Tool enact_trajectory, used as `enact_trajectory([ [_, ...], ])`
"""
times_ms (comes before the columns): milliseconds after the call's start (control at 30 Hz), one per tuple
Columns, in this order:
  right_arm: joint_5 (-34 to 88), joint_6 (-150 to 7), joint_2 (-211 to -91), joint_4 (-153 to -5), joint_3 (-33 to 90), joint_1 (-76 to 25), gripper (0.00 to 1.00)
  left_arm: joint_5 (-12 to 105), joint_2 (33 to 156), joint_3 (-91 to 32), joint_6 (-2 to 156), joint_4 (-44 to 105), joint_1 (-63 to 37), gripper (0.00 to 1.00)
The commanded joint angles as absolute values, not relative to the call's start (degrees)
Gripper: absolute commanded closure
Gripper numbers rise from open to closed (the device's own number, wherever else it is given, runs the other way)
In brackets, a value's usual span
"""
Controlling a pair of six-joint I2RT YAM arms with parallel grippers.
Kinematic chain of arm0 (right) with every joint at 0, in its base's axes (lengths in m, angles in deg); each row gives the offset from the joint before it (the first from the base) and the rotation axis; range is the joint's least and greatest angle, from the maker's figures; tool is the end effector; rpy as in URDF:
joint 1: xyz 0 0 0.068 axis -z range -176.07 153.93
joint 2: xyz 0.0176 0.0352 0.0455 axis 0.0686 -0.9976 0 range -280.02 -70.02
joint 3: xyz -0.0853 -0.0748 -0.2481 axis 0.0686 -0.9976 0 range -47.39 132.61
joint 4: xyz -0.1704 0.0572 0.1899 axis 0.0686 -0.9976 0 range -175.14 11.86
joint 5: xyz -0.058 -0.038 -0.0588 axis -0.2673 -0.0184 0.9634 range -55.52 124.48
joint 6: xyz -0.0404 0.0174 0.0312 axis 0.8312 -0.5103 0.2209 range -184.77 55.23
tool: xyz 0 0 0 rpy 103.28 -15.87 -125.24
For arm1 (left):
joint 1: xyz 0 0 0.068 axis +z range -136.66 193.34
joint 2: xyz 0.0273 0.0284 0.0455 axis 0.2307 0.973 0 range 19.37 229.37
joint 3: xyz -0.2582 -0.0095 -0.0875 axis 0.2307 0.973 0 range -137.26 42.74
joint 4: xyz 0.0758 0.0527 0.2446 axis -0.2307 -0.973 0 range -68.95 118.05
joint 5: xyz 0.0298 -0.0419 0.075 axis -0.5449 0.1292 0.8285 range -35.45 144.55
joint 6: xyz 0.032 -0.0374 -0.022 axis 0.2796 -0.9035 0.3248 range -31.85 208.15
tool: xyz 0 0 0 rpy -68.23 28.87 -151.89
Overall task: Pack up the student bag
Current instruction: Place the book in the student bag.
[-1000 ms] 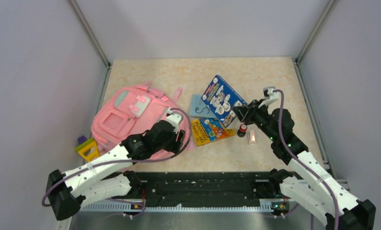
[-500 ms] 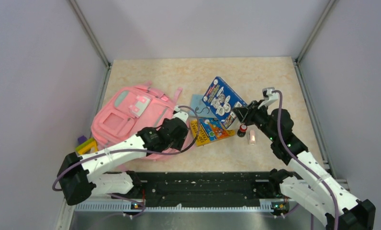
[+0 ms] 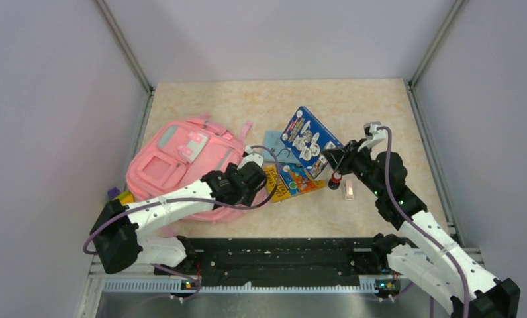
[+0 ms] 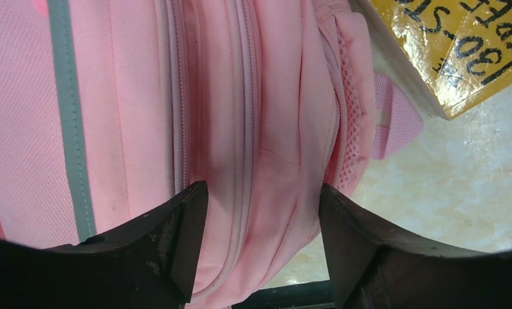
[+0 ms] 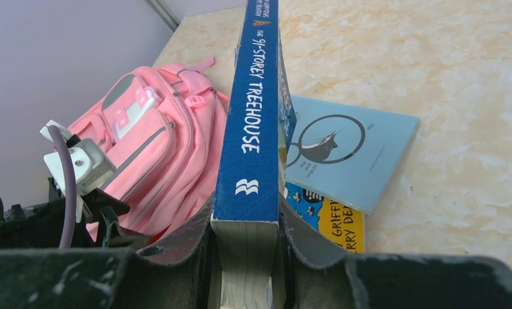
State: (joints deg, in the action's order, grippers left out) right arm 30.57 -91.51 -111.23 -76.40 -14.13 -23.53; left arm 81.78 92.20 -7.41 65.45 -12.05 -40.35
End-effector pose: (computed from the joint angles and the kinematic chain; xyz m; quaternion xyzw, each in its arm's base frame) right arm 0.1597 0.0857 0.3010 -0.0274 0.7438 0.3266 0.5825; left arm 0.1550 -0.1835 0.2326 0.1990 0.9251 0.0384 0.3212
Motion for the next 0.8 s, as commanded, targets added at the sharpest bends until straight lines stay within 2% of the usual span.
enact_trajectory([
  [0, 31.5, -91.1, -108.5, -70.2, -13.2, -23.3, 1.0, 88.2, 92.9, -11.0, 64.3, -14.3, -40.8, 0.34],
  [167, 31.5, -91.0, -108.4, -70.2, -13.2, -23.3, 1.0, 91.1, 94.2, -12.2, 64.8, -15.3, -41.3, 0.39],
  [600, 30.5, -92.1, -108.3, -69.5, -13.5, -23.3, 1.0, 101.2, 106.4, -17.5, 62.6, -20.0, -46.1, 0.38],
  [633, 30.4, -92.2, -108.3, -69.4, -13.5, -23.3, 1.0, 102.3, 107.3, -18.0, 62.3, -20.7, -46.4, 0.42],
  [767, 29.9, -92.5, -108.3, -69.4, -13.5, -23.3, 1.0, 107.0, 108.5, -20.4, 61.4, -24.5, -46.8, 0.7],
])
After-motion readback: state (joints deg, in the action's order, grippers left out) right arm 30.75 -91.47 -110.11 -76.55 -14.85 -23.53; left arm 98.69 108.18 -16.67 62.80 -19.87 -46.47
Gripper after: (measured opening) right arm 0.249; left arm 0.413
